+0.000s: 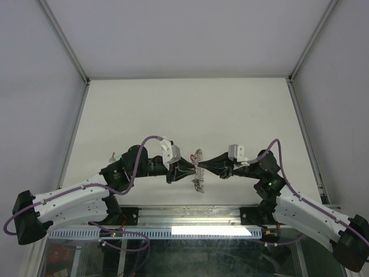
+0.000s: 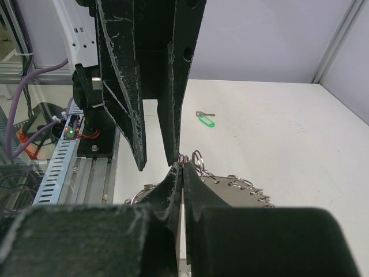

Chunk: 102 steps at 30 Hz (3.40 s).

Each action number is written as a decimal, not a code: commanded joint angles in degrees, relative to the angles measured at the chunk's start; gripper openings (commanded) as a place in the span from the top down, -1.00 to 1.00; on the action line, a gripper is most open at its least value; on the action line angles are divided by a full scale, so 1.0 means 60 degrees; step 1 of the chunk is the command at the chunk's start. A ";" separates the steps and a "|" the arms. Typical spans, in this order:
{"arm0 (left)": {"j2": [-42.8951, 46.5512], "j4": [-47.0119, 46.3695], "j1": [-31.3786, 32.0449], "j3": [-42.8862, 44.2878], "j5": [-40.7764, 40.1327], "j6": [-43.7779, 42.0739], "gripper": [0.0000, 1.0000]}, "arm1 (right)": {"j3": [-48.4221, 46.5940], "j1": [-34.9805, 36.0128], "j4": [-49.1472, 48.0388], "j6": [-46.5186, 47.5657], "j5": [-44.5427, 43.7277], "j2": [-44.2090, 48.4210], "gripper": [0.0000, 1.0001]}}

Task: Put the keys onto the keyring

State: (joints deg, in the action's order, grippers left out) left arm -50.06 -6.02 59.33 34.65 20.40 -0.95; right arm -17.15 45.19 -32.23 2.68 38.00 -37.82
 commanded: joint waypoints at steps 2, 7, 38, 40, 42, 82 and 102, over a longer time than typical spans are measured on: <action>0.0347 -0.0132 0.0082 0.0203 -0.0456 -0.0178 0.54 | -0.0543 -0.0029 -0.0511 0.0000 0.0100 0.0207 1.00; 0.0504 -0.0095 0.0074 0.0193 -0.0588 -0.0193 0.56 | -0.0554 -0.0031 -0.0494 0.0041 0.0101 0.0184 1.00; -0.0213 -0.0523 0.0074 0.0324 -0.0306 -0.0267 0.43 | -0.0614 -0.0024 -0.0957 -0.0354 0.0478 -0.0113 1.00; -0.0207 -0.0520 0.0074 0.0306 -0.0310 -0.0266 0.45 | -0.0619 -0.0031 -0.0971 -0.0366 0.0492 -0.0113 1.00; -0.0211 -0.0531 0.0082 0.0292 -0.0321 -0.0266 0.47 | -0.0627 -0.0029 -0.0996 -0.0385 0.0519 -0.0123 1.00; -0.1347 0.5088 0.0082 0.3200 -0.1913 -0.3401 1.00 | -0.2299 -0.0027 0.4925 0.2749 -0.0873 0.0097 0.30; -0.3901 0.9418 0.0087 0.6666 -0.2932 -0.5837 1.00 | -0.0778 -0.0681 -0.0280 -0.1108 0.0926 -0.2049 0.41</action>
State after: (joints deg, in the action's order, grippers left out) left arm -72.97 47.68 59.33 70.13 4.01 -32.86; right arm -23.73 42.39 -18.04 5.23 38.37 -48.10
